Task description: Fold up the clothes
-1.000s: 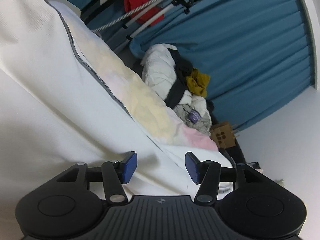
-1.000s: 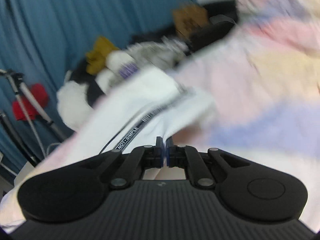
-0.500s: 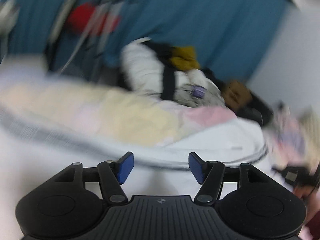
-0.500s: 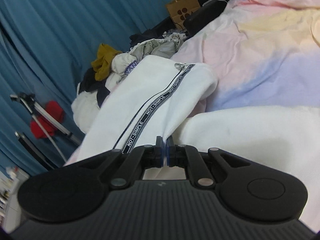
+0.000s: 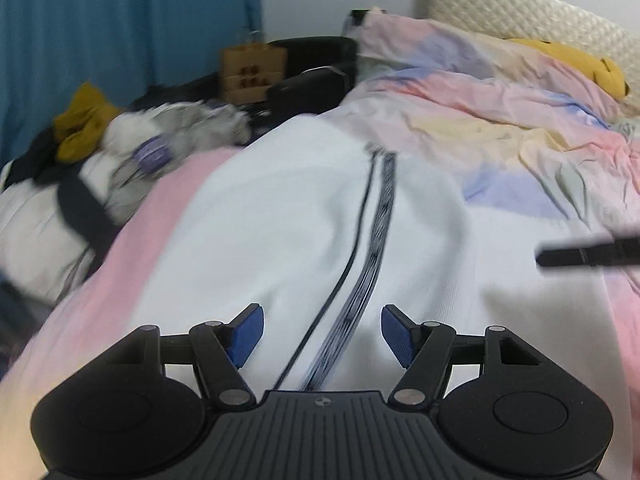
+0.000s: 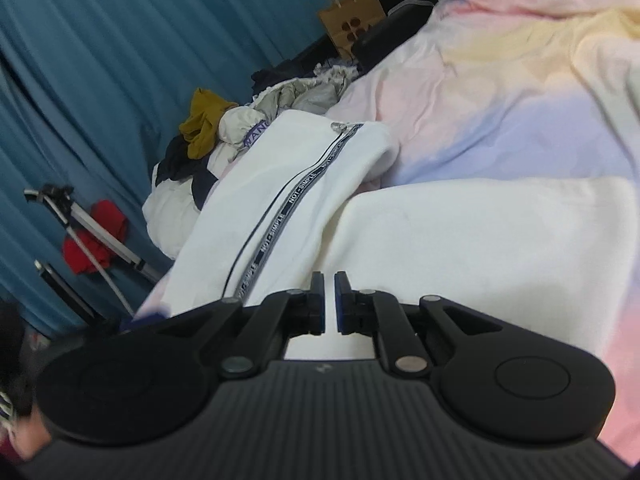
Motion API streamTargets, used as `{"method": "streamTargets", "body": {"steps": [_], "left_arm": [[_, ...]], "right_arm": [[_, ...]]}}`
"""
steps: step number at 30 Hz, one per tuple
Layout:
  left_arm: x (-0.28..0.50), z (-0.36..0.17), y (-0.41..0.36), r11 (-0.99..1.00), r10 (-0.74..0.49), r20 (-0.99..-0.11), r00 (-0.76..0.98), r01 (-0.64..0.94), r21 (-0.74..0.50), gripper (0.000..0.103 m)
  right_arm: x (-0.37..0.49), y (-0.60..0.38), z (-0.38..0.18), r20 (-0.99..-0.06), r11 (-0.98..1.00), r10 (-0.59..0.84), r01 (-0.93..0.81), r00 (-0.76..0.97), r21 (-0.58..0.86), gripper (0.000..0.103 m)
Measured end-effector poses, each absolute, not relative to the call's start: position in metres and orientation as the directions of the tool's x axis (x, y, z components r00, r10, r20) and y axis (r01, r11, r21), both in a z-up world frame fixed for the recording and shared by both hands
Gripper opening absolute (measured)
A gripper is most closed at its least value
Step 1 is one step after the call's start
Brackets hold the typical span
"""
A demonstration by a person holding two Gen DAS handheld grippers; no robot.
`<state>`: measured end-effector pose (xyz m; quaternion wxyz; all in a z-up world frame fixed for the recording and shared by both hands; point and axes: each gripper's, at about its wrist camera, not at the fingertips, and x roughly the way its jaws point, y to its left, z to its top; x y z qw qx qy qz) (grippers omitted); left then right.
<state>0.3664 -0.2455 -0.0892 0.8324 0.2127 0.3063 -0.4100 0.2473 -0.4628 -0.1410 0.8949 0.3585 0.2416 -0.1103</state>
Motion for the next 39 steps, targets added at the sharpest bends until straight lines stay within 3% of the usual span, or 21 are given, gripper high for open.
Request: {"method": "streamTargets", "body": {"steps": [7, 9, 12, 15, 21, 25, 31, 35, 37, 39], "left_arm": [[0.392, -0.123, -0.350, 0.494, -0.517, -0.727, 0.451, 0.851, 0.177, 0.063], [0.397, -0.137, -0.369, 0.492, -0.483, -0.739, 0.470, 0.844, 0.215, 0.041], [0.400, -0.135, -0.376, 0.511, -0.451, -0.737, 0.504, 0.822, 0.249, 0.018], [0.400, -0.117, -0.372, 0.527, -0.452, -0.711, 0.538, 0.805, 0.274, 0.012], [0.410, -0.019, -0.337, 0.556, -0.512, -0.647, 0.565, 0.792, 0.252, 0.011], [0.450, 0.030, -0.308, 0.639, -0.463, -0.596, 0.655, 0.713, 0.287, 0.011], [0.545, 0.013, -0.274, 0.839, -0.195, -0.520, 0.832, 0.416, 0.351, 0.015], [0.579, -0.037, -0.251, 0.909, -0.153, -0.575, 0.804, 0.343, 0.238, 0.034], [0.580, -0.056, -0.242, 0.917, -0.168, -0.613, 0.772, 0.350, 0.190, 0.036], [0.561, -0.056, -0.225, 0.913, -0.210, -0.605, 0.768, 0.375, 0.159, 0.049]], "right_arm": [[0.231, -0.461, -0.138, -0.498, 0.753, -0.046, 0.358, 0.866, 0.552, 0.010], [0.231, -0.469, -0.141, -0.495, 0.739, -0.056, 0.369, 0.867, 0.564, 0.010], [0.229, -0.478, -0.148, -0.496, 0.709, -0.070, 0.393, 0.865, 0.586, 0.010], [0.231, -0.482, -0.155, -0.510, 0.689, -0.057, 0.403, 0.858, 0.602, 0.010], [0.233, -0.475, -0.149, -0.496, 0.697, -0.022, 0.369, 0.868, 0.615, 0.010], [0.235, -0.465, -0.142, -0.478, 0.724, -0.018, 0.342, 0.878, 0.600, 0.010], [0.243, -0.462, -0.150, -0.503, 0.729, -0.009, 0.350, 0.864, 0.589, 0.010], [0.248, -0.461, -0.153, -0.501, 0.751, -0.011, 0.338, 0.865, 0.567, 0.010], [0.251, -0.457, -0.156, -0.497, 0.774, -0.001, 0.315, 0.868, 0.549, 0.010], [0.256, -0.453, -0.158, -0.488, 0.785, 0.034, 0.279, 0.872, 0.553, 0.010]]}}
